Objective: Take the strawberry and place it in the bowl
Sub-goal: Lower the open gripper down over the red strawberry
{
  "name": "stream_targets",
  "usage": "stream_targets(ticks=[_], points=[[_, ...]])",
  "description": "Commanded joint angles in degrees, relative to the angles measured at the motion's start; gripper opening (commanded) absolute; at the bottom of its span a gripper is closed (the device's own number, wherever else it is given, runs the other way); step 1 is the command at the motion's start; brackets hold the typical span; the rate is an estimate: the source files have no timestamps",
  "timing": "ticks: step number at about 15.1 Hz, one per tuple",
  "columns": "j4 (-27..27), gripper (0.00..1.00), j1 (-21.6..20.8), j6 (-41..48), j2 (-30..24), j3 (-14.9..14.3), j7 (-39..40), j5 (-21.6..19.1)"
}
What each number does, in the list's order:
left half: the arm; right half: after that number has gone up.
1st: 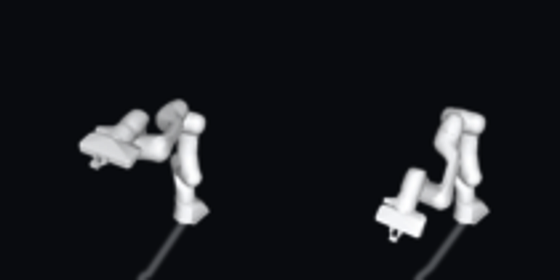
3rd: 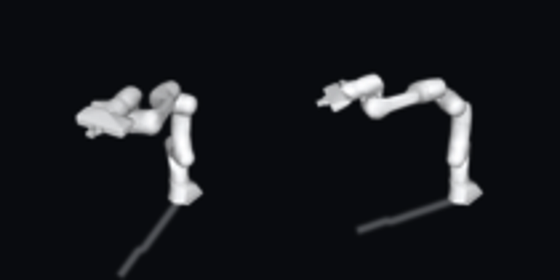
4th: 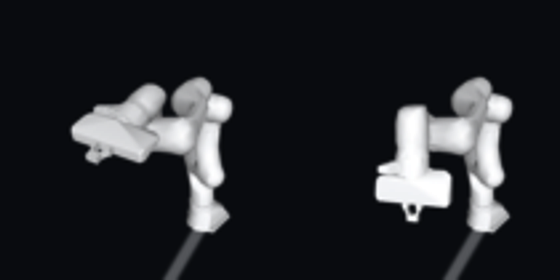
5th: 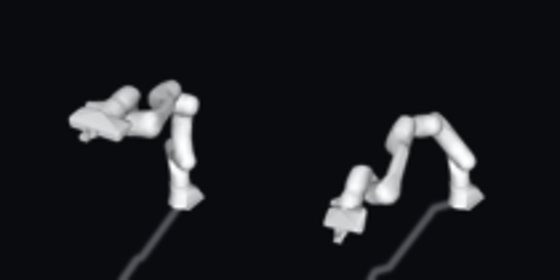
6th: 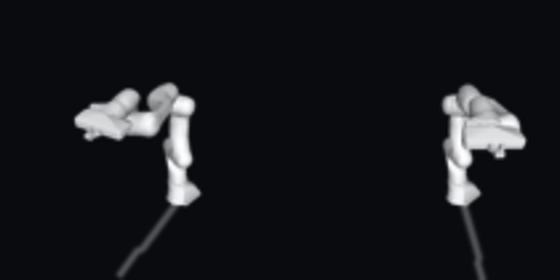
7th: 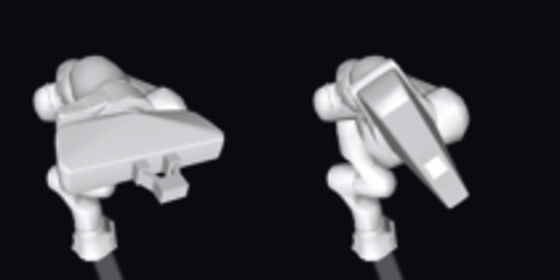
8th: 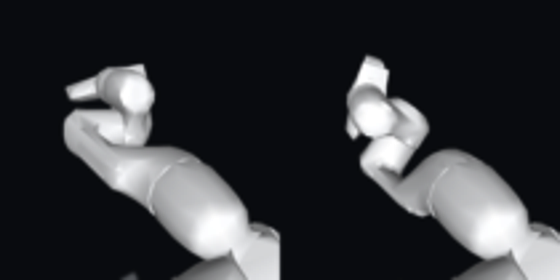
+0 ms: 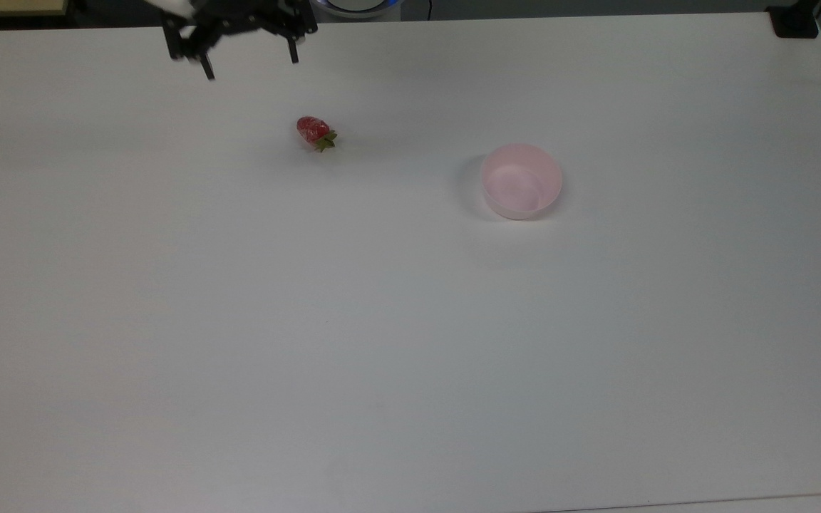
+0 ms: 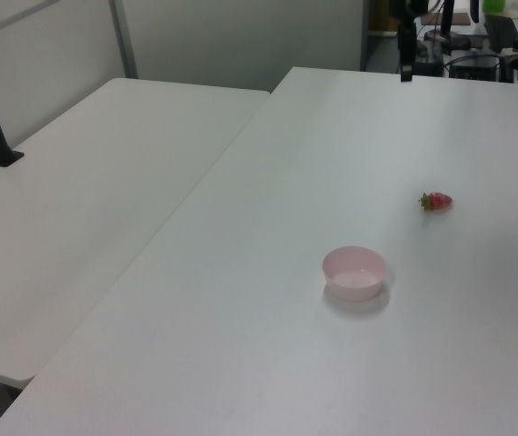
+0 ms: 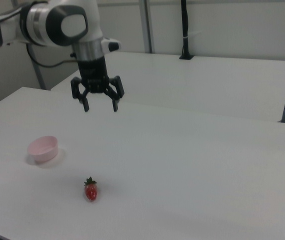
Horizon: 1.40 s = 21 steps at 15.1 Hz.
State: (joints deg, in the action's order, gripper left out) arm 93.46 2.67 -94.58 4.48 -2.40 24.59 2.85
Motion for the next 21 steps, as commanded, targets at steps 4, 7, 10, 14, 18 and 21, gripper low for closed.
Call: stream_targets(ticks=[4,7,10,14,18,21], points=[[26.11,1.00,-5.73,-18.32,-6.57,-0.58,6.16,7.24],[34.32,1.00,-5.92,-20.82,-10.45,-0.67,9.67,7.96],[38.45,0.99,-6.01,-23.62,-10.20,-0.67,10.91,7.96],[40.49,0.86,-6.53,-26.18,-8.10,-0.67,10.91,9.28],[40.49,0.79,-7.15,-28.73,-5.02,-0.67,10.48,9.37],[40.49,0.78,-7.24,-30.57,-3.52,-0.67,10.30,9.63]])
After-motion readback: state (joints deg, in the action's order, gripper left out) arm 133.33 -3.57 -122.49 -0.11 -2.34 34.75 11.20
